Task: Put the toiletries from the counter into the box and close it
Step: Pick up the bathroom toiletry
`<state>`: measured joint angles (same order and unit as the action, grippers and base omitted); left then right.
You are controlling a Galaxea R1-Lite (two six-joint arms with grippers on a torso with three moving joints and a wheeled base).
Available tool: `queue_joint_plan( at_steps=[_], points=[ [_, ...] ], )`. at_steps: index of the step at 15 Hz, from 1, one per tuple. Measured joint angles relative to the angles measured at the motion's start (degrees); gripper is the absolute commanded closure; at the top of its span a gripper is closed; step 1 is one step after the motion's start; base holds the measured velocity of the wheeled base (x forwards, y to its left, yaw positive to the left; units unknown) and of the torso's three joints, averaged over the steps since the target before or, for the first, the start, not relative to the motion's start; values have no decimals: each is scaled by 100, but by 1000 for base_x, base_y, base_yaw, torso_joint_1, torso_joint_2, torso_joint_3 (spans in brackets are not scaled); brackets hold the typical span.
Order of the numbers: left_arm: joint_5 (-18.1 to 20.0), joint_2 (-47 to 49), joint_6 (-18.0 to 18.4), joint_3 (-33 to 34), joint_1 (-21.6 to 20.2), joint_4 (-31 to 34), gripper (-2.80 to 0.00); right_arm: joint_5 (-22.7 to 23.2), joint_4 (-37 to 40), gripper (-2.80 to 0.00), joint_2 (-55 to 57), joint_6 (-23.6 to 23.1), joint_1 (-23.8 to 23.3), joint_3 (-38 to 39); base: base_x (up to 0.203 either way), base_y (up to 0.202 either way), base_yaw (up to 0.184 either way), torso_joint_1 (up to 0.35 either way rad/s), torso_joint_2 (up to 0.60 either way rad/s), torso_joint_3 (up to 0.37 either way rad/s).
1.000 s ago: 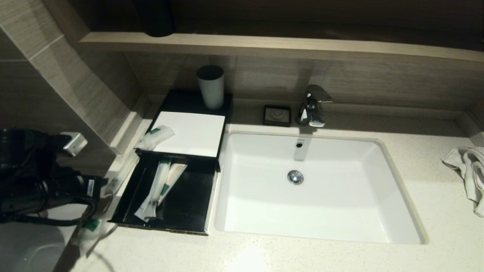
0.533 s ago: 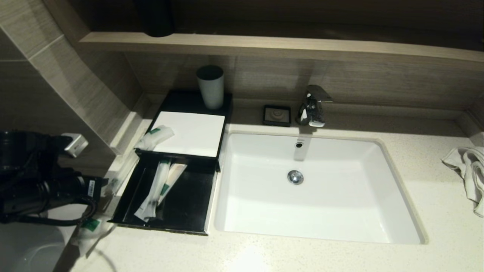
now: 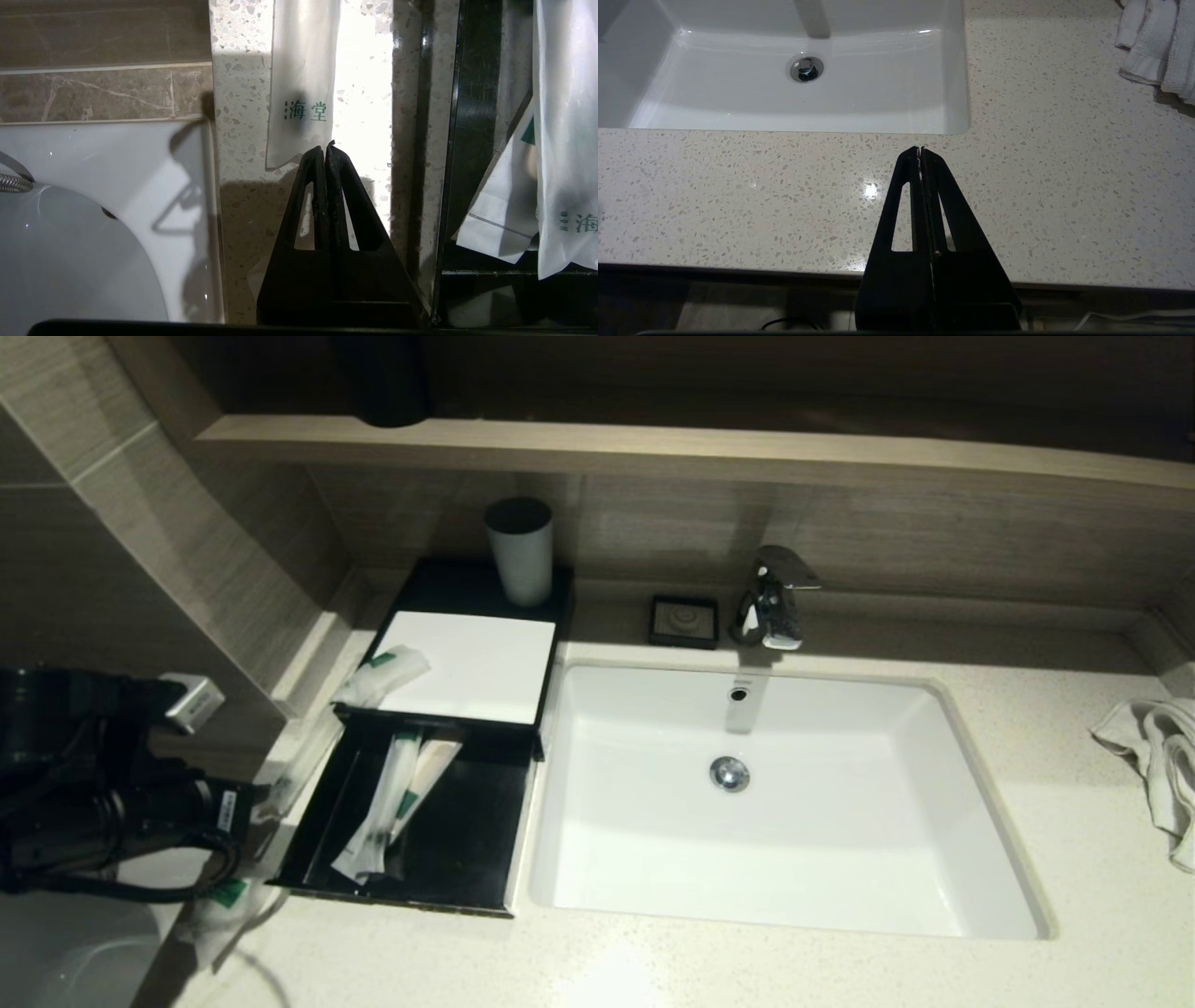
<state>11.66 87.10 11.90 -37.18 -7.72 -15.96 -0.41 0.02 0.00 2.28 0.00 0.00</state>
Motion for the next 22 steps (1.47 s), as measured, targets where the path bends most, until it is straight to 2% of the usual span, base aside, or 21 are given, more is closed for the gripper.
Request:
queue_joint_plan(
  at_steps=[8, 19, 22],
  points=[
    [21, 201, 105, -9, -236, -269, -280, -2, -1, 0, 0, 0, 0, 0, 0, 0, 0, 0, 0, 0],
    [21, 514, 604, -27, -350, -485, -280, -2, 0, 0, 0, -1, 0, 0, 0, 0, 0, 0, 0, 0],
    [21, 571, 634, -33, -352, -669, -280, 0, 0, 0, 0, 0, 0, 0, 0, 0, 0, 0, 0, 0]
  ],
)
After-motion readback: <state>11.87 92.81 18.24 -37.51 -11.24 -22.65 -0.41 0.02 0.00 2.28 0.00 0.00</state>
